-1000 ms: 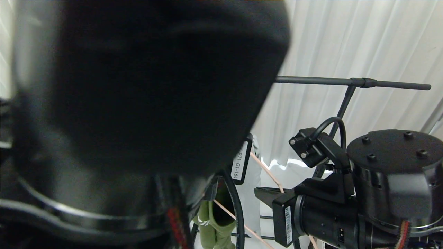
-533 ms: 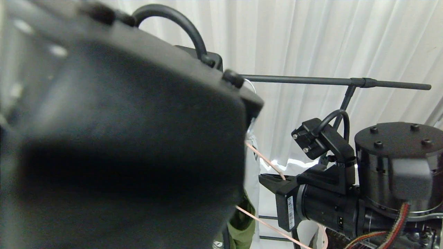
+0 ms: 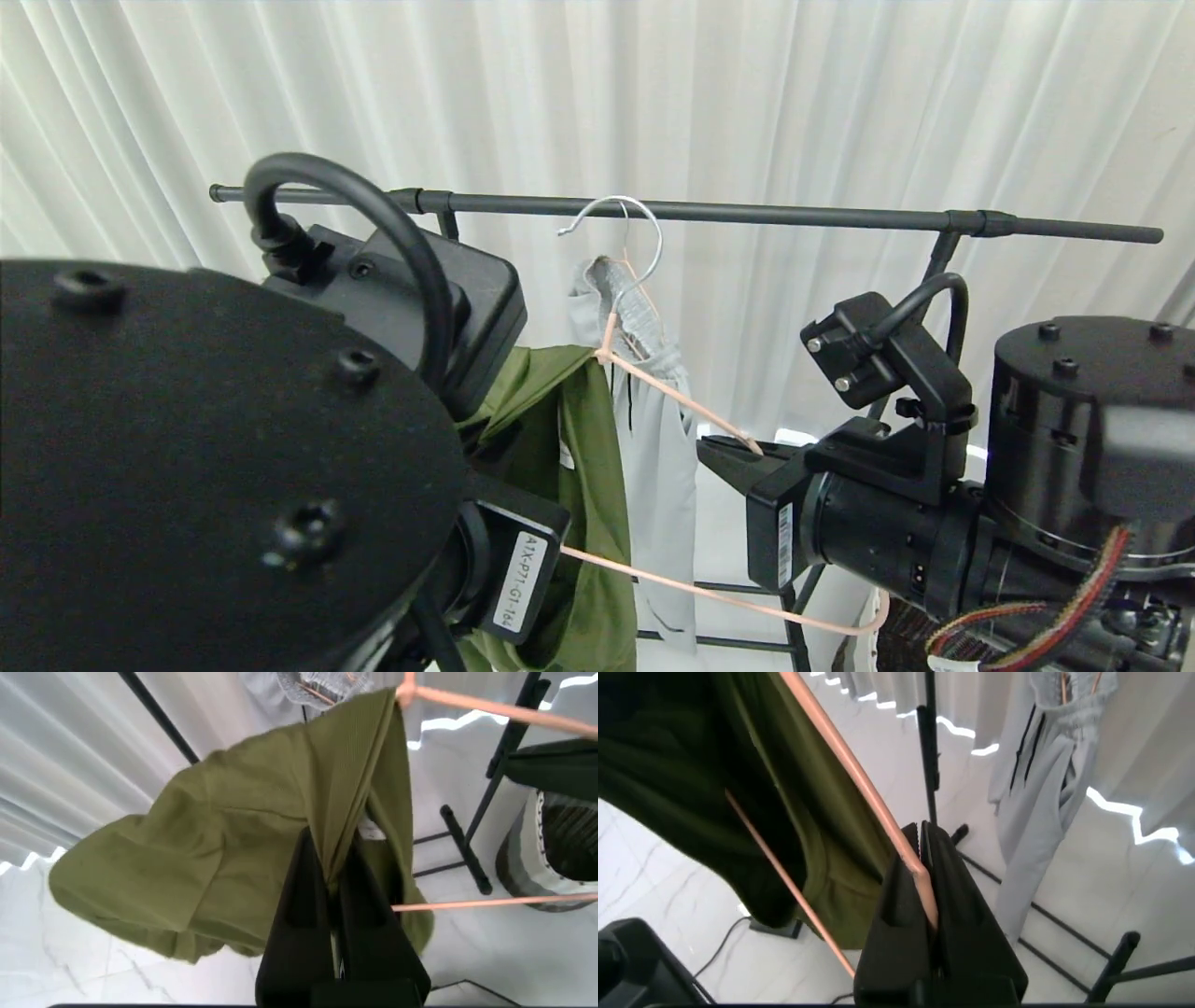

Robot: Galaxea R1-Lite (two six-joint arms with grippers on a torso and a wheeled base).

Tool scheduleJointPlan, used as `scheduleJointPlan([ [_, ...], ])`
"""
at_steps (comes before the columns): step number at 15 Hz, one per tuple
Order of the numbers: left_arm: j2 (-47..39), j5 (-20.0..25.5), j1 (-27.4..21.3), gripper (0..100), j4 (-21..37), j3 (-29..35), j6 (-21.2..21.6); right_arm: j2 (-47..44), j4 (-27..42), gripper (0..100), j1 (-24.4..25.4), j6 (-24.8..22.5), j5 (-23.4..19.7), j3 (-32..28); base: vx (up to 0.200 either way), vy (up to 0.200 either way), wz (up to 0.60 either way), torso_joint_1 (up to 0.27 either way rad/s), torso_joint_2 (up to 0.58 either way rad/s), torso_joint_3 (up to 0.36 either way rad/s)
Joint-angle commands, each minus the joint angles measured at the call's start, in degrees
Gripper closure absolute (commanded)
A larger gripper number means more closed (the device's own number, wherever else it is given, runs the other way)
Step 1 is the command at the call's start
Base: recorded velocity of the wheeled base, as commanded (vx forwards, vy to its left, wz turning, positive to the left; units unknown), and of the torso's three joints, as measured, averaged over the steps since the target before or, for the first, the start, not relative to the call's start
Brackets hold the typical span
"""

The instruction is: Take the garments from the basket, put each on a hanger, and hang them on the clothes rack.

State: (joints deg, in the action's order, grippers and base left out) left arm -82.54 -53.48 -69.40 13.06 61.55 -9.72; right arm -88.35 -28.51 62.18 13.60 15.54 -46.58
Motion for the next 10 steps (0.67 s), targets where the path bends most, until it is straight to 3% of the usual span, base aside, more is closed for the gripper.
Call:
scheduleJointPlan([
  [1, 0.36, -0.05, -0.03, 0, 0.04, -0.38, -0.04, 0.19, -1.11, 100, -0.05, -1.04, 0.01, 0.0, 0.0, 0.0, 0.0, 0.0, 0.0, 0.0],
  [5, 1.51, -0.05, -0.03, 0, -0.05, -0.99, -0.13, 0.28, -3.48, 100, -0.13, -4.11, 0.1, 0.0, 0.0, 0.0, 0.0, 0.0, 0.0, 0.0],
  [9, 7.13, -0.05, -0.03, 0, 0.04, -5.48, 0.4, 1.07, -4.36, 100, -1.89, -6.13, 0.19, 0.09, 0.0, 0.0, 0.0, 0.0, 0.0, 0.0],
  [10, 13.81, 0.04, 0.06, 0, 0.04, -8.9, 6.2, 2.12, -4.36, 100, -2.68, -7.36, 0.01, 0.97, 0.0, 0.0, 0.0, 0.0, 0.0, 0.0],
])
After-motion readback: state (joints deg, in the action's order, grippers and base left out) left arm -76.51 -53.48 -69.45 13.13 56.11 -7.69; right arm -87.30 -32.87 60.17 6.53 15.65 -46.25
